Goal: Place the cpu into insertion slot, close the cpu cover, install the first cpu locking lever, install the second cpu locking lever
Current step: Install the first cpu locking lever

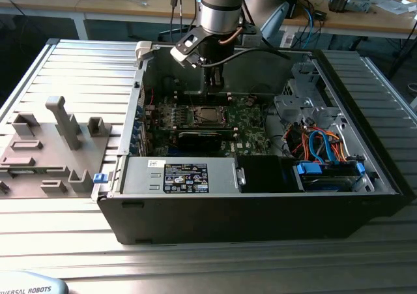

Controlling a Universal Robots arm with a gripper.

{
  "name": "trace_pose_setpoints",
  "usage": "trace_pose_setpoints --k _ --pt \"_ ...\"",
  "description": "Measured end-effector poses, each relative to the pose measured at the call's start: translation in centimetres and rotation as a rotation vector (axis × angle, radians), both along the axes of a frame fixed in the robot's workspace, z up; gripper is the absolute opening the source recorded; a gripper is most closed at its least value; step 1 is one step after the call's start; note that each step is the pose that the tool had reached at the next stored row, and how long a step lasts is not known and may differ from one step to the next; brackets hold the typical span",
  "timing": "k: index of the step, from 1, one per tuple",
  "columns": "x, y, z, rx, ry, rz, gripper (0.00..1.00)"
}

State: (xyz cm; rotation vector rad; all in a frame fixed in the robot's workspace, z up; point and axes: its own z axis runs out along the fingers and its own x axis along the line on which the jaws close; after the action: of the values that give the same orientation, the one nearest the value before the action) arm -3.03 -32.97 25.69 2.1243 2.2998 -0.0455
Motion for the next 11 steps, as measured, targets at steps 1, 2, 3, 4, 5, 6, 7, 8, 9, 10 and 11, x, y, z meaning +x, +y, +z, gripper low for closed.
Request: trace_pose_setpoints --k 1,2,3,4,5,6,7,8,9,10,11 --pt "0.00 0.00 0.00 0.0000 0.0000 0.005 0.11" --pt "0.00 0.00 0.00 -0.0003 -0.0001 0.011 0.11" --pt "0.00 0.00 0.00 -0.0012 0.0000 0.016 0.11" --pt "0.00 0.00 0.00 -0.0015 0.0000 0.022 0.11" --pt "0.00 0.00 0.00 -0.0018 -0.0001 0.025 0.11" --pt "0.00 0.00 0.00 -0.0022 0.0000 0.028 0.11" --pt "0.00 0.00 -0.01 -0.0035 0.0000 0.034 0.11" --pt "0.00 0.00 0.00 -0.0040 0.0000 0.038 0.11" --pt "0.00 0.00 0.00 -0.0041 0.0000 0.042 0.11" --pt "0.00 0.00 0.00 -0.0046 0.0000 0.046 0.11" --pt "0.00 0.00 0.00 -0.0049 0.0000 0.050 0.11"
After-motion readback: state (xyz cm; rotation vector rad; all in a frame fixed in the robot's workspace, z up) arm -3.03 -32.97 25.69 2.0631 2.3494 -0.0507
